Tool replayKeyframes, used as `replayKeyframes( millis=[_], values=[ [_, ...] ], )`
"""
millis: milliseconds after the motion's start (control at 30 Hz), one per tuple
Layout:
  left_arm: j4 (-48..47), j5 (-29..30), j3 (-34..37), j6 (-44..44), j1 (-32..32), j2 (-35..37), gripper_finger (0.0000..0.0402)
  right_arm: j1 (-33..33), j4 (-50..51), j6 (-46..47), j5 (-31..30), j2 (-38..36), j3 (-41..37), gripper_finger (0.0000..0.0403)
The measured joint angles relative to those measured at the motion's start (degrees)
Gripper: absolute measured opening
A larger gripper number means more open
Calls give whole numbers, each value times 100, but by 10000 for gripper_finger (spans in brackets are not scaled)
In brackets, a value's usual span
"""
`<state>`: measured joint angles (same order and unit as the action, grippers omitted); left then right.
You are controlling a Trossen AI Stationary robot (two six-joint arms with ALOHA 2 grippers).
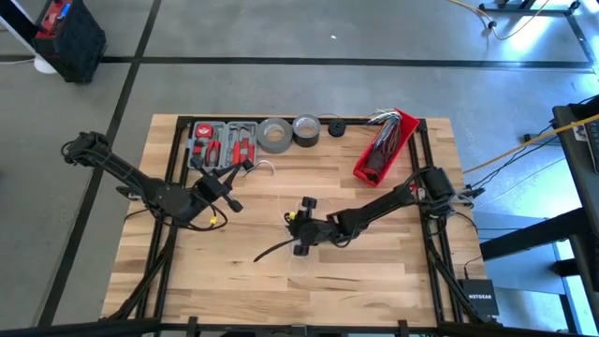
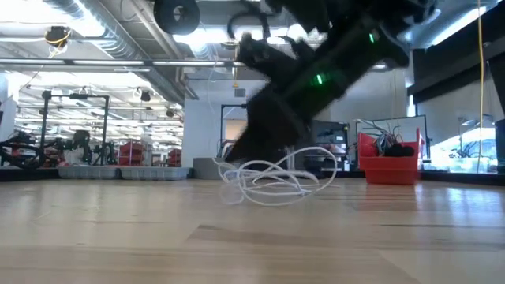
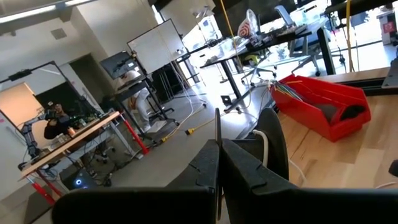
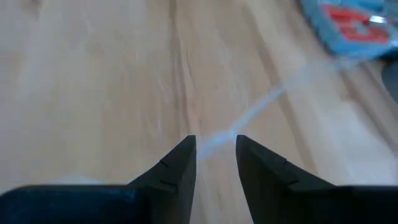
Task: Coil cords
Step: Coil the white wire onto the black spool
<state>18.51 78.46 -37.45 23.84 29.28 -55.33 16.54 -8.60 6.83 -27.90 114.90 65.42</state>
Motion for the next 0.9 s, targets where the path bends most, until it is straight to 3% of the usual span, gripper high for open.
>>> replayKeyframes(
  millis=[533, 900],
  values=[
    [-78, -11, 0, -82, 0, 0, 1, -7, 216, 190, -255, 507, 261, 112],
    [-142, -11, 0, -120, 0, 0, 1, -55, 705, 178, -547, 456, 259, 7]
  ],
)
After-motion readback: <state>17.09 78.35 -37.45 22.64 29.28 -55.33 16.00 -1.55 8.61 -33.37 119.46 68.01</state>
